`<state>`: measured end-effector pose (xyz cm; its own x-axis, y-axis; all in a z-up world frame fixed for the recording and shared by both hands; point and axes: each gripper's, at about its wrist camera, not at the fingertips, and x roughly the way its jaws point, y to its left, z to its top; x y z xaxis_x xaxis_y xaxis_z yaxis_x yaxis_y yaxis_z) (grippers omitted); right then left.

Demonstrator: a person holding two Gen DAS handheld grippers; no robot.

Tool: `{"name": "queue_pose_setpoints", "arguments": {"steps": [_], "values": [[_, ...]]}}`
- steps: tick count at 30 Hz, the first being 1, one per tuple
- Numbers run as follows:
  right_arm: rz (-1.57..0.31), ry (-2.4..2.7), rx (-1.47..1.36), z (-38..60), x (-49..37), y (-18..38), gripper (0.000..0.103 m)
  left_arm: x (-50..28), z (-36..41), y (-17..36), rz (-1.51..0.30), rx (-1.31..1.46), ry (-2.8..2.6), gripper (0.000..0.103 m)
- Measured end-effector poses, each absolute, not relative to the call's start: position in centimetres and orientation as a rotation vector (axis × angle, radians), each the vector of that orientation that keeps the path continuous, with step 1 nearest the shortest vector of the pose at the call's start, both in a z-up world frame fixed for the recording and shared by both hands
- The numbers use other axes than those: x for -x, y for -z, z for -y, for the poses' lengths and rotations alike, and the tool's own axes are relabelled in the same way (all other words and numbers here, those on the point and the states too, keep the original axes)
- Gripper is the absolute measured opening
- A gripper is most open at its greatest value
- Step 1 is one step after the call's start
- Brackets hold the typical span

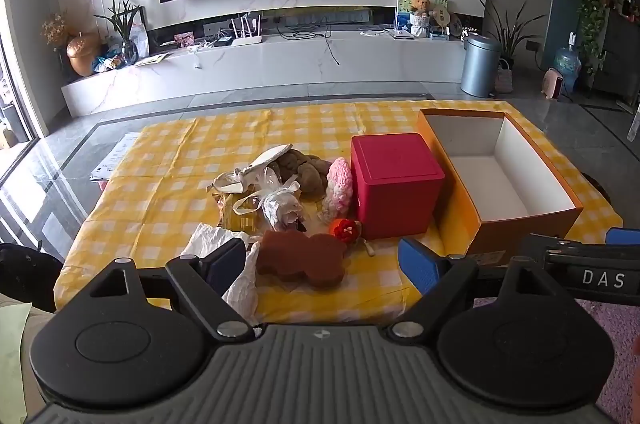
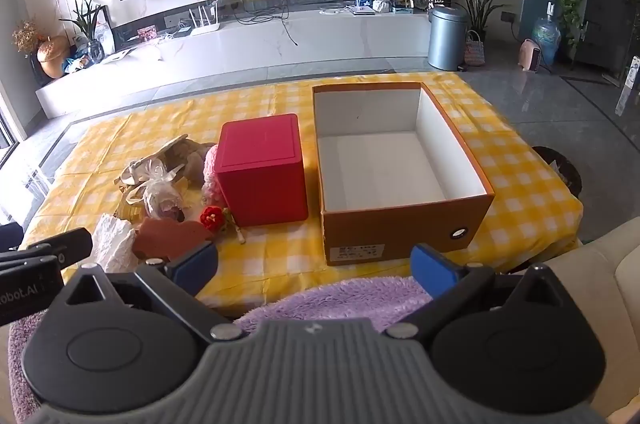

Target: Organize soft objects

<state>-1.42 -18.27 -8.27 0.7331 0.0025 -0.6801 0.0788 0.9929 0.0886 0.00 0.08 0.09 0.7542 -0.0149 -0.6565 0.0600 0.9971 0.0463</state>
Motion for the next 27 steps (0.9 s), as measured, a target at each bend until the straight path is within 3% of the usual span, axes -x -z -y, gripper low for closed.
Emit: {"name": "queue_pose_setpoints", "arguments": {"steps": [27], "values": [[-0.726,0.04,-0.109,18.4,1.7,7.7,0.101,-0.6,-1.2,-0.2,-0.716,-0.065,0.021,0.101]]}}
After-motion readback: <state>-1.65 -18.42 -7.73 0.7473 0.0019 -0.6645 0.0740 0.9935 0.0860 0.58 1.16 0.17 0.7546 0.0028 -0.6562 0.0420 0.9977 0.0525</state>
